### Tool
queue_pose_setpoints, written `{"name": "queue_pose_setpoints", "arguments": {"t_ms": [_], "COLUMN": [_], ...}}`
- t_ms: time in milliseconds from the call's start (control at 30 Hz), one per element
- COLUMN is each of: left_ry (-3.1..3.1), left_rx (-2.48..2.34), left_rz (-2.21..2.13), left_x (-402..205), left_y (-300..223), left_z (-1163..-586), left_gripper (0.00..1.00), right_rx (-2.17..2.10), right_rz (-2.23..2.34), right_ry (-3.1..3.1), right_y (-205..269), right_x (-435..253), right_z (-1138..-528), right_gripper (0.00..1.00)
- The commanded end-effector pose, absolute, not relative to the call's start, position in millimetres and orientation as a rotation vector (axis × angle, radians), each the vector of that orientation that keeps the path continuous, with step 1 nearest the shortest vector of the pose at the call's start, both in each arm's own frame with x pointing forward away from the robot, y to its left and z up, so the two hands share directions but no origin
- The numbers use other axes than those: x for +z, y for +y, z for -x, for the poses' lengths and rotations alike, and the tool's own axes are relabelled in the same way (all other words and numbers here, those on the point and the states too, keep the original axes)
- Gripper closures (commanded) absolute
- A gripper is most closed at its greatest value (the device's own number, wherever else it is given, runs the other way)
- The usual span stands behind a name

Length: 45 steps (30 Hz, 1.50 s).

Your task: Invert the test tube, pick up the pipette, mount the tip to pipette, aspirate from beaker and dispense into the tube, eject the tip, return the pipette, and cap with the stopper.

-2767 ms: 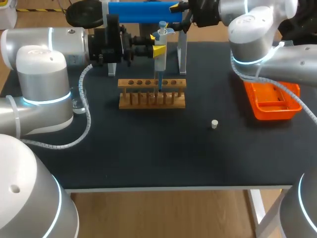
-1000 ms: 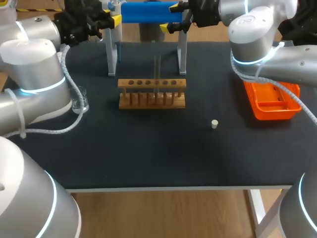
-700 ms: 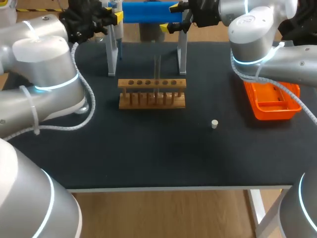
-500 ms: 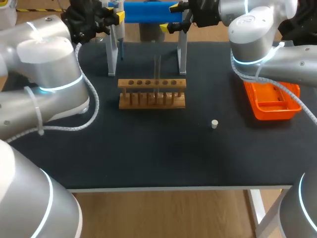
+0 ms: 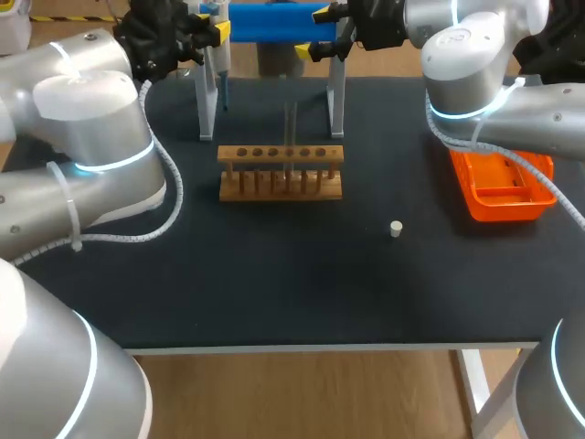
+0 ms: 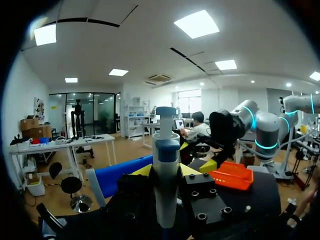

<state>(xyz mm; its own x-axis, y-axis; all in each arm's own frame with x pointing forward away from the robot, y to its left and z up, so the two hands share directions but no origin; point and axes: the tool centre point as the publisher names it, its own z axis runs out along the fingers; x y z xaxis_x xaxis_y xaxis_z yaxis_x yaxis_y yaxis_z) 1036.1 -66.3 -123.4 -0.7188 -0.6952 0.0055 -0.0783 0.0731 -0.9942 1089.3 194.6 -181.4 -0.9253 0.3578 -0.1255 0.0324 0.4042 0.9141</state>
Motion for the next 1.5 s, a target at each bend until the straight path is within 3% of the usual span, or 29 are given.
{"name": "queue_pose_setpoints", "arguments": {"t_ms": [33, 1500], "left_ry": [1.889, 1.684], "left_rx": [-1.660, -1.363], "left_rz": [0.777, 1.100], "left_x": [-123.5, -160.2], "left_y": [-69.6, -59.9], "left_z": [-1053.6, -1115.1], "left_gripper": [1.00, 1.00], "right_rx": [1.527, 1.527], "right_rz": [-0.339, -0.339], "right_ry": [2.369, 2.369], "right_y": [193.8, 193.8], "right_x": [-180.7, -180.7], "right_z": [-1089.8, -1089.8], "right_gripper": [0.00, 0.00]}}
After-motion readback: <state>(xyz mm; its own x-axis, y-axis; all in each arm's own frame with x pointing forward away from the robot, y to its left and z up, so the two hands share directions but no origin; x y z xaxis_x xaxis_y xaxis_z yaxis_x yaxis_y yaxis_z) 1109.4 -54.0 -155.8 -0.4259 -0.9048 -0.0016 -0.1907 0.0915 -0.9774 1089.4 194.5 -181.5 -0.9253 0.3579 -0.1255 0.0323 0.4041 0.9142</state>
